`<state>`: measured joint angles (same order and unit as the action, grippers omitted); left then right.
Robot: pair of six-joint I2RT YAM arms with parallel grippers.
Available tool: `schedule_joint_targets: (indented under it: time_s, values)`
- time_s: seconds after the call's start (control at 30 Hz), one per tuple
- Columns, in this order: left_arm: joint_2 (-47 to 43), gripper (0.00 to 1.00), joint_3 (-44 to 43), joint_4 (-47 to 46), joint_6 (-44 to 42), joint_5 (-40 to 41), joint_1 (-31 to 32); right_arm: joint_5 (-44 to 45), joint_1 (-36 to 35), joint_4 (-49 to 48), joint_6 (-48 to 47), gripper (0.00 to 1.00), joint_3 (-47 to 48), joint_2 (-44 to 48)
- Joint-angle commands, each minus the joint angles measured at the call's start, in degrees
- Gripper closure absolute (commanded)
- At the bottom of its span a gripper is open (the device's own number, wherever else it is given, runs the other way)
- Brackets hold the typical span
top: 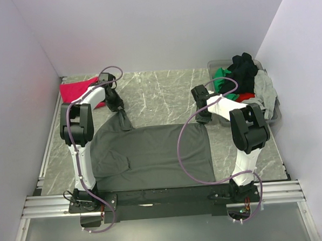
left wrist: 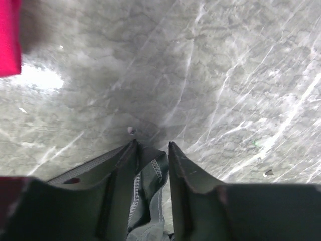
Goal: Fold and stack the t-shirts
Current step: Fold the tshirt
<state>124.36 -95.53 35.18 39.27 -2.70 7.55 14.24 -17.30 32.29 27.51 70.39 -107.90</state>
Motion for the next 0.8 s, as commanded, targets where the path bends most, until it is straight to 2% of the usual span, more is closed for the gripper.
schedule_joint_targets:
  time_s: [0.0, 0.13, 0.3, 0.4, 0.43, 0.63, 0.77]
  values:
    - [0.63, 0.65, -1.77, 0.07, 0.99, -0.29, 0.62, -0.27, 0.25, -0.39, -0.44, 0.78, 0.1, -0.56]
    - [0.36, 0.76, -1.33, 0.15, 1.16, -0.38, 0.71, -0.09, 0.25, -0.57, -0.61, 0.79, -0.25, -0.47]
    - [0.36, 0.84, -0.98, 0.33, 1.43, -0.99, 0.8, 0.0, 0.34, -0.74, -0.79, 0.8, -0.43, -0.03]
    - [0.27, 0.93, -1.15, 0.68, 1.43, -0.91, 0.8, 0.17, 0.25, -0.57, -0.88, 0.83, -0.43, 0.41]
    - [0.19, 0.99, -1.24, 0.68, 1.43, -0.82, 0.8, 0.17, 0.34, -0.48, -0.88, 0.84, -0.43, 0.49]
    - [0.36, 1.0, -3.35, 0.86, 0.46, -0.73, 0.8, 0.35, 0.34, 0.23, -1.23, 1.0, 0.71, 0.93]
    - [0.45, 1.0, -5.37, 0.51, 0.37, -0.82, 0.71, 0.88, 0.25, 1.37, -1.49, 1.0, 2.9, 0.85]
